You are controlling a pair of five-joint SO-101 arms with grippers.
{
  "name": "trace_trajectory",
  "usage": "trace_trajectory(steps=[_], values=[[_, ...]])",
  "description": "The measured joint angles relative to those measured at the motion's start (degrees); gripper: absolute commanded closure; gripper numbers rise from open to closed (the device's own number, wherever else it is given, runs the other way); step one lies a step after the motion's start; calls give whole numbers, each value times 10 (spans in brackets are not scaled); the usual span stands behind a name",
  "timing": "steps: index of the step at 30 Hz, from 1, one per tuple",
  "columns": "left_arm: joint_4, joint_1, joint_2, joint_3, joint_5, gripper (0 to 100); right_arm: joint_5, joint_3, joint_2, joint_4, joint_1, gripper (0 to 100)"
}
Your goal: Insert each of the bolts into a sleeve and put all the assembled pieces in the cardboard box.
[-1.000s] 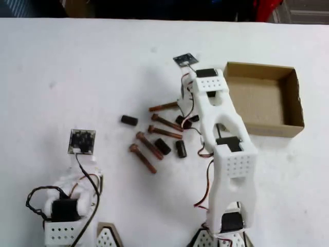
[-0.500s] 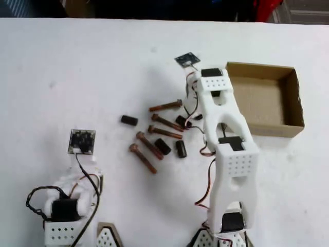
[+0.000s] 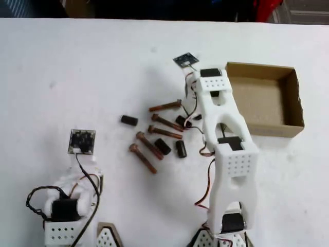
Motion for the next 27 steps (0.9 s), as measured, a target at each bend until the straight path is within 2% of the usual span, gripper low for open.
trace_trajectory(steps=[5, 9, 20, 27], values=[[0, 0, 0, 0, 0, 975, 22, -1, 6, 1, -9, 871], [0, 0, 0, 0, 0, 975, 26, -2, 7, 1, -11, 990], [0, 0, 0, 0, 0, 975, 26, -10, -4, 9, -8, 982], [0, 0, 0, 0, 0, 975, 26, -7, -107, 88, -16, 982]])
